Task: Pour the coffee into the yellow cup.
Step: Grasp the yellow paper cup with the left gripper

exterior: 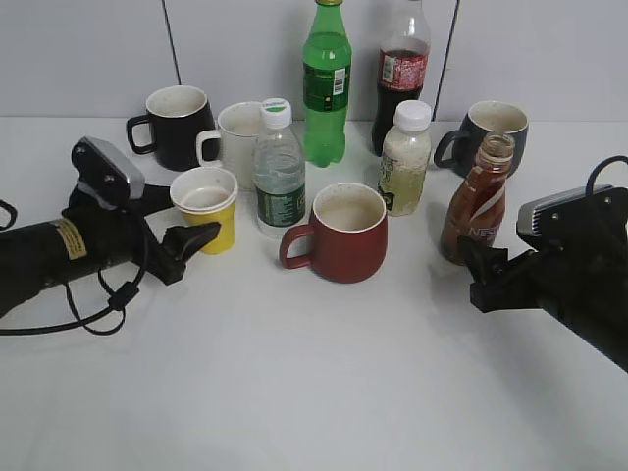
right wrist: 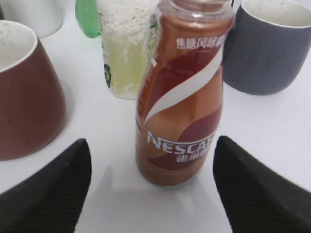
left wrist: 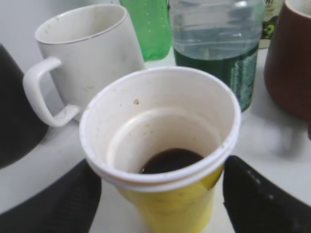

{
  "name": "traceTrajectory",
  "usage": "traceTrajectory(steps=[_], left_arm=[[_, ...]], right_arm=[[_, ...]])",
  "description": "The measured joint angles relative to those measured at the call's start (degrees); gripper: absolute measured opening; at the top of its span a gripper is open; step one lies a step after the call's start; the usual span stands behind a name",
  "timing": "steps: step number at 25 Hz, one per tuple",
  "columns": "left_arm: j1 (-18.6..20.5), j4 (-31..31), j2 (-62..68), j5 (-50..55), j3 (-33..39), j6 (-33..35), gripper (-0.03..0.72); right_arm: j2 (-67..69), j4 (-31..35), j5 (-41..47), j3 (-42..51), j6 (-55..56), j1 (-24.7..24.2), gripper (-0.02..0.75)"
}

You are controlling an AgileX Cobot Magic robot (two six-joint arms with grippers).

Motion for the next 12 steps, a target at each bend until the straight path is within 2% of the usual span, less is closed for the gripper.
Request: traceTrajectory(steps=[12], left_arm=[[-0.5,0.4,8.1,-2.2,-7.8,-2.3,0.591]], right_arm=[[0.0,0.6,0.0,0.0,0.0,0.0,0.585]])
